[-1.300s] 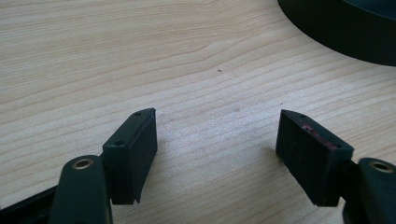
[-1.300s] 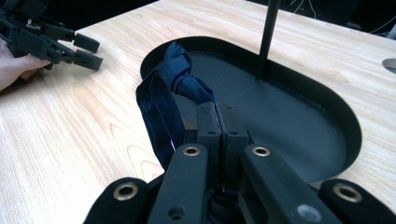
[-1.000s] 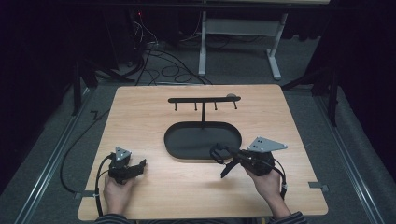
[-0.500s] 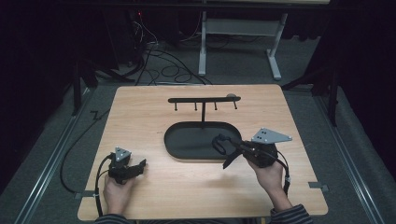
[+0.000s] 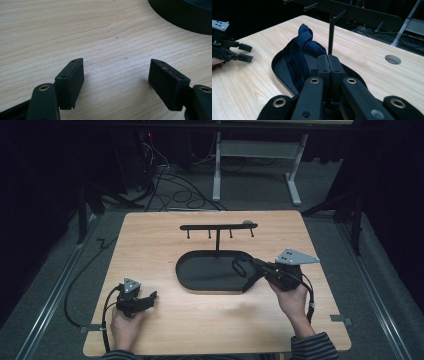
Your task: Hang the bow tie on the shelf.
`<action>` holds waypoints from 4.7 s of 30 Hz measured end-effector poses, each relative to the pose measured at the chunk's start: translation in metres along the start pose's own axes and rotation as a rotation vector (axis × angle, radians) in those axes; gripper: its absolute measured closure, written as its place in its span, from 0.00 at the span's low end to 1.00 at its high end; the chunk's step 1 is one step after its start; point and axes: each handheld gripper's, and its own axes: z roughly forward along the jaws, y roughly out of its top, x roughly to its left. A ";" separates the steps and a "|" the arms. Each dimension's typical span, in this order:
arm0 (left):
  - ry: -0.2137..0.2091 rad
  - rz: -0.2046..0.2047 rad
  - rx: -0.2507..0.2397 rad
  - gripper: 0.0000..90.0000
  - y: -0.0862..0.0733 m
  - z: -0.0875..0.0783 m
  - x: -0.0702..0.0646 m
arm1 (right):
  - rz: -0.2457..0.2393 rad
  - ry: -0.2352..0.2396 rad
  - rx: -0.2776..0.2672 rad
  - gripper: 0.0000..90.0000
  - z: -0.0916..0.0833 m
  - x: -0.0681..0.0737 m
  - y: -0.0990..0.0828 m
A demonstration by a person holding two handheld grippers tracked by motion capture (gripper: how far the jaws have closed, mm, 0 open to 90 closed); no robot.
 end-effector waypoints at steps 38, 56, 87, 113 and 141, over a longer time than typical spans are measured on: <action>0.005 0.004 -0.002 0.33 0.000 0.001 -0.001 | 0.076 -0.112 -0.041 1.00 0.011 -0.040 0.022; 0.005 0.004 -0.002 0.33 0.000 0.001 -0.001 | 0.127 -0.179 -0.027 1.00 0.027 -0.058 0.024; 0.000 0.000 -0.002 0.32 0.000 0.000 0.000 | 0.174 -0.220 0.045 1.00 0.047 -0.069 0.013; 0.004 0.001 -0.001 0.33 0.000 0.000 0.000 | 0.190 -0.181 0.002 0.78 0.016 -0.066 0.004; 0.006 0.006 0.001 0.33 0.000 0.000 -0.001 | 0.195 -0.159 -0.027 0.73 -0.023 -0.059 -0.020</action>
